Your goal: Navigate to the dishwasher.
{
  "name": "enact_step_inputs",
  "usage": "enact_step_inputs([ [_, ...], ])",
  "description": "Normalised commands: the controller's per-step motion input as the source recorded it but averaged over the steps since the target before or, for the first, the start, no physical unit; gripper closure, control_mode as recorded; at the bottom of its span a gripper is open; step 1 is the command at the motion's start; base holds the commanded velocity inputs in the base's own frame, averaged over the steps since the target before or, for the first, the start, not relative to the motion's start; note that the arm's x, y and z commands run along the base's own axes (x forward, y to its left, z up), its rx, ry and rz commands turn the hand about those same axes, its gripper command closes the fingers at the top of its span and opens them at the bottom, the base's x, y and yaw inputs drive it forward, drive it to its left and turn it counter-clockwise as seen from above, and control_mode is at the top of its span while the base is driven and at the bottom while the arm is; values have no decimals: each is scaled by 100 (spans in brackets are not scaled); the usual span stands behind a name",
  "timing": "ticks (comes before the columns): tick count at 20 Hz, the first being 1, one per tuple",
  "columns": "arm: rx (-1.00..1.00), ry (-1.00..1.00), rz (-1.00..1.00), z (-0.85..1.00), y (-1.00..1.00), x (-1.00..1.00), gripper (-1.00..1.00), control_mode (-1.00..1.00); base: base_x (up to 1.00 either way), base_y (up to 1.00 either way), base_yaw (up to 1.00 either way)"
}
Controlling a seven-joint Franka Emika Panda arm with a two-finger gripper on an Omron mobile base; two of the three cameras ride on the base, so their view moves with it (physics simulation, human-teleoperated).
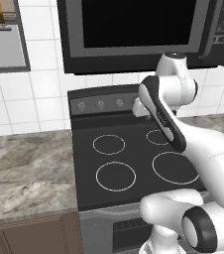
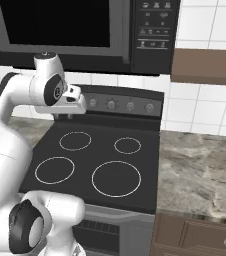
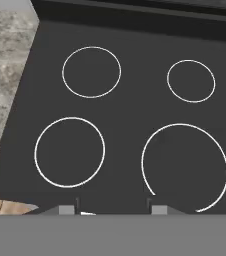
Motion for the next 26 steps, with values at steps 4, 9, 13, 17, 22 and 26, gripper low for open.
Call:
enact_step_inputs([
  [4, 0, 0, 0, 0, 0, -76, -100, -100, 0, 0, 0],
  [9, 0, -4, 0, 0, 0, -100, -100, -100, 0, 0, 0],
  [13, 0, -11, 0, 0, -8, -98, -100, -100, 0, 0, 0],
  [17, 2, -26, 0, 1, -17, -75, -100, -100, 0, 0, 0],
  [22, 5, -17, 0, 3, -11, -64, -100, 100, -17, 0, 0],
  [26, 0, 0, 0, 0, 0, 0, -100, 100, -97, 21, 9],
])
